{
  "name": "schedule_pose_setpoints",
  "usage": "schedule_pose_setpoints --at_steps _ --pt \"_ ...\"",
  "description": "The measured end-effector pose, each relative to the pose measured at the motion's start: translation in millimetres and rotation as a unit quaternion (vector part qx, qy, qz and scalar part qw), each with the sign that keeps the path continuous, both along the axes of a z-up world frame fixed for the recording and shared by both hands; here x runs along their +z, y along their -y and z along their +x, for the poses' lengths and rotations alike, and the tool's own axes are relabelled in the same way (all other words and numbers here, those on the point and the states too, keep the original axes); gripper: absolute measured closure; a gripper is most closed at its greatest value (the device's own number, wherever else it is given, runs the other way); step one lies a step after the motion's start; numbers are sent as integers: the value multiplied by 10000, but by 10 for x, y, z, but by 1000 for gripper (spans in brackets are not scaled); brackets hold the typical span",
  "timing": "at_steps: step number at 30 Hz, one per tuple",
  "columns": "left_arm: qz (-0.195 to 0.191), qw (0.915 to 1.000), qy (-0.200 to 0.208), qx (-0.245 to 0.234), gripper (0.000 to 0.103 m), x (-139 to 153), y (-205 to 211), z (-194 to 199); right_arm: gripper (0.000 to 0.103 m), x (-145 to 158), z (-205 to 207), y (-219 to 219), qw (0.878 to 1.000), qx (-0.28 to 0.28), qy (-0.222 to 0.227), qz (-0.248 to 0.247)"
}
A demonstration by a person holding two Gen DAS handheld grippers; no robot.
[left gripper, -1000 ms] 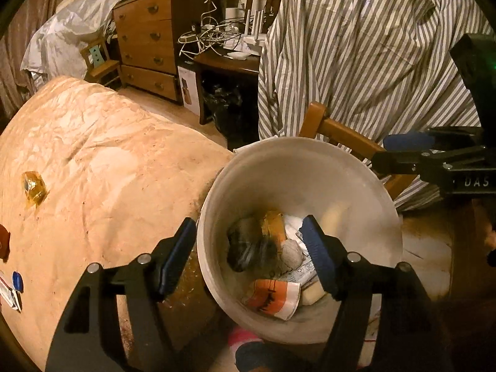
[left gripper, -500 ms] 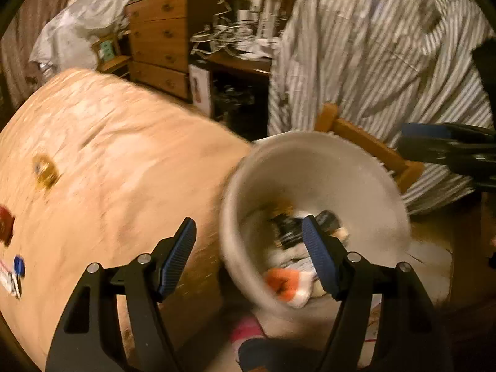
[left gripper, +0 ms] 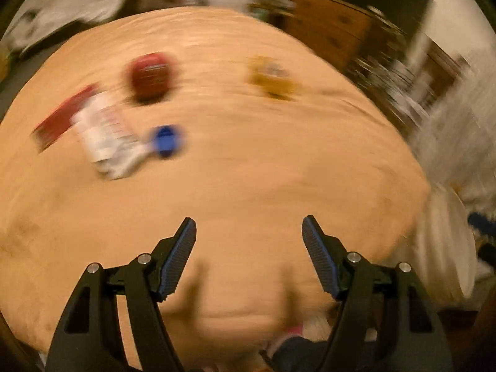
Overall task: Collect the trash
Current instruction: 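Move both open tools back over the trash on the bed, then grasp the white medicine box with the left tool while the right tool grasps the blue bottle cap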
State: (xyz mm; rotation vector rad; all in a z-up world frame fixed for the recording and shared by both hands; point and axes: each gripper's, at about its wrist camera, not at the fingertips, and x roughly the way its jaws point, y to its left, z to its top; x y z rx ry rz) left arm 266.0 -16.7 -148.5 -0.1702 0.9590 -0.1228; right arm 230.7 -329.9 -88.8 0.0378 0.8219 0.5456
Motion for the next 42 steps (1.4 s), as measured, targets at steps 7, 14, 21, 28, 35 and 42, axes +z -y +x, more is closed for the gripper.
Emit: schedule_pose_setpoints --at_steps 7,14,21,28,35,42 --pt "-195 9896 26 1428 22 -71 -1031 249 41 -365 356 -838 9984 404 -389 25" --pt "-301 9812 -151 1899 17 -144 -1314 856 40 -534 722 -1188 9969 594 -504 -83" --pt "89 9806 -330 1931 16 -285 -1331 1152 40 -821 1174 -1750 9941 925 -537 -176" --pt "449 9859 -219 1595 37 -291 -1403 1095 40 -1006 1477 -2197 9922 1136 -410 -307" --pt "770 9950 -517 381 42 -262 -1562 866 41 -1067 1765 -2487 9896 1340 -216 -479" --pt "826 9934 -543 588 34 -257 -1753 771 41 -1102 1971 -2812 9862 1492 -79 -712"
